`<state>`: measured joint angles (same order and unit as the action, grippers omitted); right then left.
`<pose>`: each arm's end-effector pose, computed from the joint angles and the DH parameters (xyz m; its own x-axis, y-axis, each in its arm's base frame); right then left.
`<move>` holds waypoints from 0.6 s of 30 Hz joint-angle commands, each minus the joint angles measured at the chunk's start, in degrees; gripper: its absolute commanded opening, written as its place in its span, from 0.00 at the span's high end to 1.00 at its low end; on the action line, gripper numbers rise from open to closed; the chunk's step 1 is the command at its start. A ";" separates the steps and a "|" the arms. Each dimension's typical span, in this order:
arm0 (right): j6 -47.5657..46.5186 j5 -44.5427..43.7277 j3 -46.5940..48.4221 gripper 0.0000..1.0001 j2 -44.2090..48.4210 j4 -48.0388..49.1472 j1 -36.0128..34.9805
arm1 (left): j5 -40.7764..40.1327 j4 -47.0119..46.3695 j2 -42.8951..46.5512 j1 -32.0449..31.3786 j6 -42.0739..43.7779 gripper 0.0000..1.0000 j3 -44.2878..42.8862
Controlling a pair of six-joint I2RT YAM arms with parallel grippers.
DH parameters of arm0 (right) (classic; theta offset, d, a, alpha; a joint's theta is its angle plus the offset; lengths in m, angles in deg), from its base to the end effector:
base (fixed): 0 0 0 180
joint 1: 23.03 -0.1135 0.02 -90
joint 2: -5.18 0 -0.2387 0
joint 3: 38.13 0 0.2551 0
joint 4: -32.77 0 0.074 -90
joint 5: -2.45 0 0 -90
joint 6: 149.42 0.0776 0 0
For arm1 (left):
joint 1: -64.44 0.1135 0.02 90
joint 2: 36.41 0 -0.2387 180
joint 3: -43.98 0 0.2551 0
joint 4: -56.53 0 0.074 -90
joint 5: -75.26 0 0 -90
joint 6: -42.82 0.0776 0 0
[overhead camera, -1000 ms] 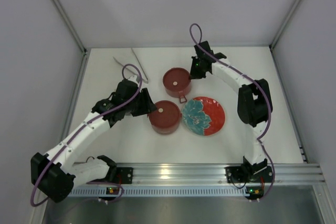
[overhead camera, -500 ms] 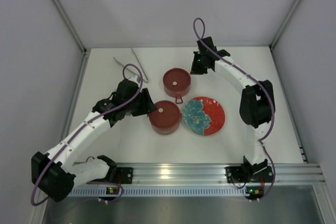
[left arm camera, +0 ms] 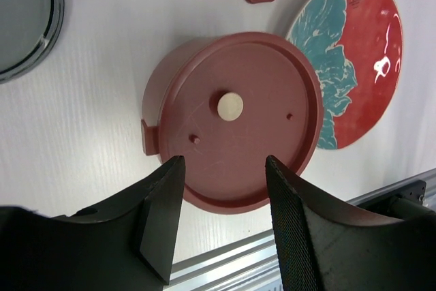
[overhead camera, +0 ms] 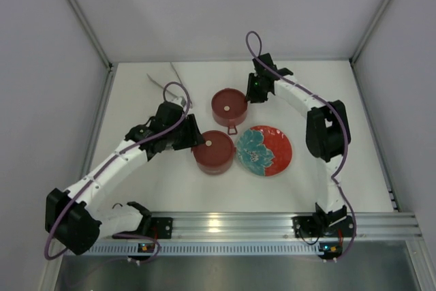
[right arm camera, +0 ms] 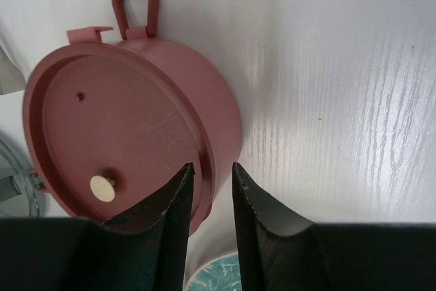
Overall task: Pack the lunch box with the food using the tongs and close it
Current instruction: Pick up the packing box from the center of the board.
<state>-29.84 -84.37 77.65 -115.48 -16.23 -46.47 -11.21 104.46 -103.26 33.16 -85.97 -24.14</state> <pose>0.4434 0.1970 0.1748 -0.8554 0.1663 -0.4905 -0.0057 0.9440 0.3300 0.2412 -0.1521 0.2285 -0.8318 -0.2263 -0.5069 0.0427 0.8844 -0.4649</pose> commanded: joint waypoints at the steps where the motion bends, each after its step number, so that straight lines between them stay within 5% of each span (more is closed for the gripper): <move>1: -0.84 0.69 1.36 0.71 -2.20 1.56 1.03 | -2.20 -2.16 -2.75 -0.09 1.69 0.44 -5.14; 7: -0.76 1.57 -1.09 0.78 -3.27 3.40 1.03 | -2.91 -3.21 -12.50 -0.09 1.26 0.43 -14.99; 10: 0.03 1.48 -2.41 1.00 -3.18 4.28 1.03 | -2.74 -4.79 -17.60 0.09 0.38 0.44 -18.15; 18: 10.13 1.83 -10.49 1.00 0.51 11.56 1.03 | -6.69 -6.02 -27.71 0.70 -1.47 0.43 -25.80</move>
<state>-25.14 -82.62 71.46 -115.02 -7.45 -46.06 -15.08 101.24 -129.53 33.31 -86.30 -46.17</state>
